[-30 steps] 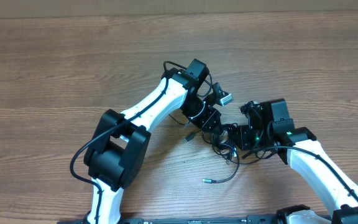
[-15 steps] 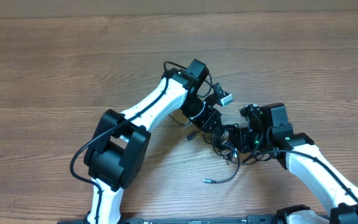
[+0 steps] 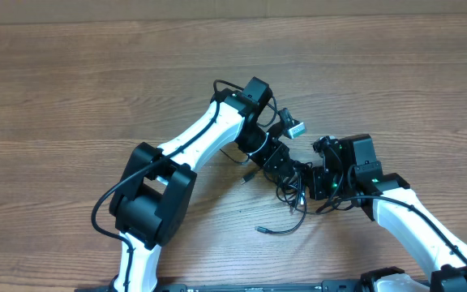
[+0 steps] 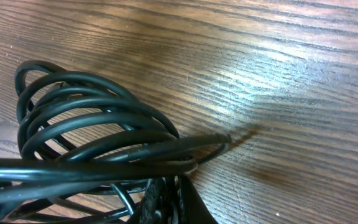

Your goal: Untangle cables

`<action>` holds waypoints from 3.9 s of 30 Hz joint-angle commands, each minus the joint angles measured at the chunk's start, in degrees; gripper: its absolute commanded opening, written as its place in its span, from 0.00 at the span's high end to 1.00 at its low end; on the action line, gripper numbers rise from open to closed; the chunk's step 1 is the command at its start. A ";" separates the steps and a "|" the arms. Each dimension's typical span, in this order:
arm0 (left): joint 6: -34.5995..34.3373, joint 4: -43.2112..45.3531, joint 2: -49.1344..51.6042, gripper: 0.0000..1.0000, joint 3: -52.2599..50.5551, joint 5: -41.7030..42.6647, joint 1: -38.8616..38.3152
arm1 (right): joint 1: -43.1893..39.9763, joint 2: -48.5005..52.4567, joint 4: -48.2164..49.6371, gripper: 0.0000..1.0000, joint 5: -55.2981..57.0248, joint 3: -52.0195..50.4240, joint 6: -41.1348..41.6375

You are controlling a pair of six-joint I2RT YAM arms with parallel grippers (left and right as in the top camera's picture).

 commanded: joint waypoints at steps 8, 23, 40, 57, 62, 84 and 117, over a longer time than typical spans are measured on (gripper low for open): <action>0.37 -1.07 -1.60 0.96 1.16 -4.04 -0.37 | 0.07 -0.15 -7.67 0.96 29.35 -0.20 26.77; -0.70 -2.27 -1.60 0.96 1.16 -10.64 -0.33 | -1.11 -0.15 -11.76 0.96 36.15 -0.24 42.60; -0.63 -2.05 -1.57 0.96 1.16 -10.75 -0.33 | -1.11 -0.92 -9.33 0.41 6.95 8.13 15.87; -0.68 -2.08 -1.60 0.96 1.16 -11.91 -0.33 | -1.09 2.43 -10.71 0.49 7.04 3.82 14.43; -0.68 -2.29 -1.60 0.96 1.16 -11.93 -0.33 | -1.09 6.10 -8.79 0.49 7.04 3.80 14.69; -1.33 -5.99 -1.57 0.96 1.16 -20.04 1.49 | -19.23 6.64 -15.08 0.95 21.84 3.93 28.48; -9.29 2.73 -1.53 0.25 0.90 -33.73 0.07 | -22.64 6.64 -15.41 0.05 6.75 3.93 20.85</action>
